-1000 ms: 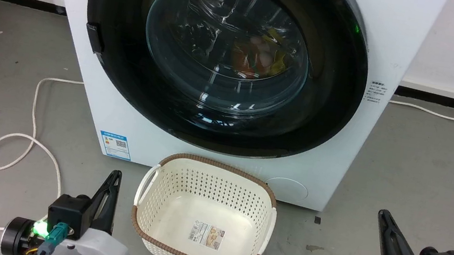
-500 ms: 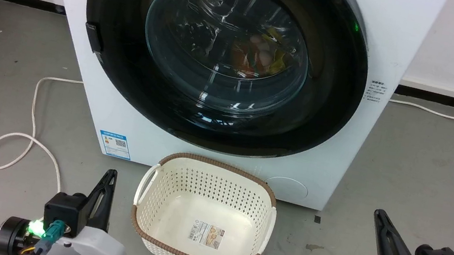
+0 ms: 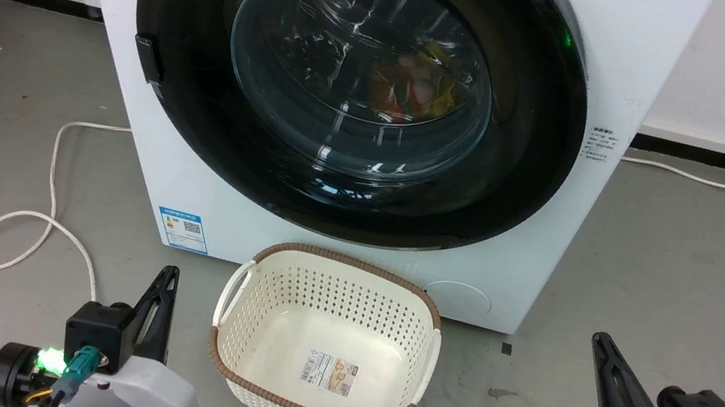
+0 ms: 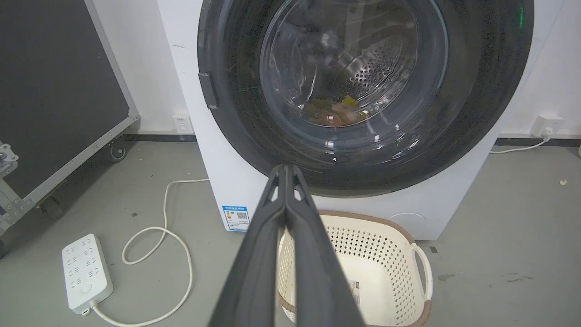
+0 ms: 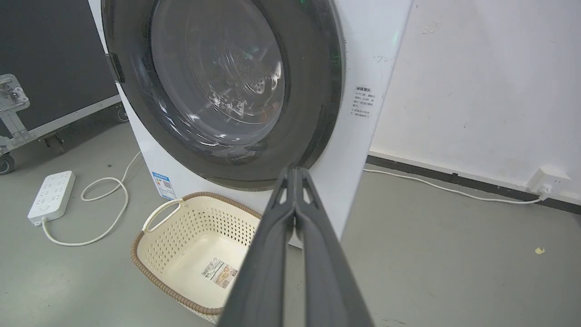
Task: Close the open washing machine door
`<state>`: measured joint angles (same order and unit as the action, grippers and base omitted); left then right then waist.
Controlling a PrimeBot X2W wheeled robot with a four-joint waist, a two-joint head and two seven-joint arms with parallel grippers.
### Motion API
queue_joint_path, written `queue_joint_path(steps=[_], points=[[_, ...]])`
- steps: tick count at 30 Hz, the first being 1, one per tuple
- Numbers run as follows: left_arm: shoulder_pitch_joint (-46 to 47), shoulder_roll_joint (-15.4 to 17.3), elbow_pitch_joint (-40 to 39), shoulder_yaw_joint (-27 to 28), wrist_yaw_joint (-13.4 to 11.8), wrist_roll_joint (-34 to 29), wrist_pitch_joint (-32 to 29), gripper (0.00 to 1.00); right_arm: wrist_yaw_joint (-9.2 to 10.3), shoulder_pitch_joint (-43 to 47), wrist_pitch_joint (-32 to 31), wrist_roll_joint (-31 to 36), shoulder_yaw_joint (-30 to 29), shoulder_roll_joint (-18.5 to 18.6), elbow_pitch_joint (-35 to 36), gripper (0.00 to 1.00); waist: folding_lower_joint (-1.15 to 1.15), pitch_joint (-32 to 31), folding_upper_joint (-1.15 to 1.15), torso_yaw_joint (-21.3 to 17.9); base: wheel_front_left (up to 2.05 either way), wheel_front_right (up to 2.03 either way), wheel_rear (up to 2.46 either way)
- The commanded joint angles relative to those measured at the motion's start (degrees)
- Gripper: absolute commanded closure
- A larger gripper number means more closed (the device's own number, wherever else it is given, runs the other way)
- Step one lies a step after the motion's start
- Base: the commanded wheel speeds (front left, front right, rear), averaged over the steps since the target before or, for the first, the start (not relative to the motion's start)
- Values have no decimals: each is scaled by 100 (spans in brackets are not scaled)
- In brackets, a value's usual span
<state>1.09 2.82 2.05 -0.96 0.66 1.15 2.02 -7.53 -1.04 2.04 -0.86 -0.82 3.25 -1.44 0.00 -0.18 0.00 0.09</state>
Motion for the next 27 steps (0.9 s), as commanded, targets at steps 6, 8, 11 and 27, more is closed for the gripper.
queue_joint_path(steps=[6,8,11,27], points=[[-92,5,-105,48,-38,-66,-89,100,4,95,-90,60,39,-34,83,100,0,7,0,-3,0,0,0],[-96,5,-126,58,-44,-76,-112,100,4,97,-114,65,48,-34,95,100,0,9,0,-4,0,0,0],[-101,6,-157,73,-53,-91,-147,100,4,99,-149,74,61,-35,115,100,0,12,0,-6,0,0,0],[-109,6,-205,96,-66,-115,-202,100,4,104,-204,86,82,-37,144,100,0,18,0,-9,0,0,0]])
